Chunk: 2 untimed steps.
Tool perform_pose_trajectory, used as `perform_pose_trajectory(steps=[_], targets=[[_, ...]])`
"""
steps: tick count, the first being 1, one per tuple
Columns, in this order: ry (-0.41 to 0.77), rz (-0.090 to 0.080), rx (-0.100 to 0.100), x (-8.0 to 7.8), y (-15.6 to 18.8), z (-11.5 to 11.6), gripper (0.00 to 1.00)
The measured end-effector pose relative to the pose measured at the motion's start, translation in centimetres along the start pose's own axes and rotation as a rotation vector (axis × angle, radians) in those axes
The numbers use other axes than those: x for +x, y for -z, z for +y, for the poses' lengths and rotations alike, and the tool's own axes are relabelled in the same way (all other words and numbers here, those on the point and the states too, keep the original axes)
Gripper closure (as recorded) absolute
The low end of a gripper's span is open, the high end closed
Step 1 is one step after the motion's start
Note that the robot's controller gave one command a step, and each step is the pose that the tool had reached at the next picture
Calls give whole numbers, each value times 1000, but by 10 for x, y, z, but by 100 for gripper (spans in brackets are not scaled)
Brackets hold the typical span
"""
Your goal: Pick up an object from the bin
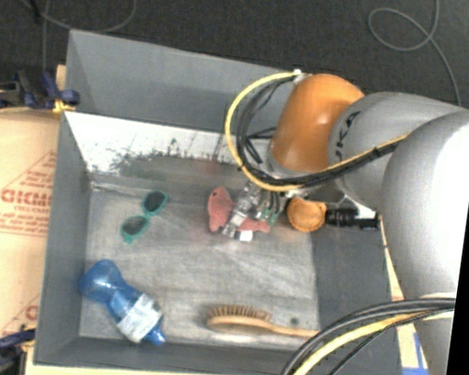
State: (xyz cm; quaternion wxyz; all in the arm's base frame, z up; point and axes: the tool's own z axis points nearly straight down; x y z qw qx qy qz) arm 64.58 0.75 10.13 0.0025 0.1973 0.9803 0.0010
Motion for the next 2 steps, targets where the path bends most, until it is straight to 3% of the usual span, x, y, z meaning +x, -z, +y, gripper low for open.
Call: perform_pose_trajectory(steps=[2], targets=[[1,3,0,0,17,0,100]])
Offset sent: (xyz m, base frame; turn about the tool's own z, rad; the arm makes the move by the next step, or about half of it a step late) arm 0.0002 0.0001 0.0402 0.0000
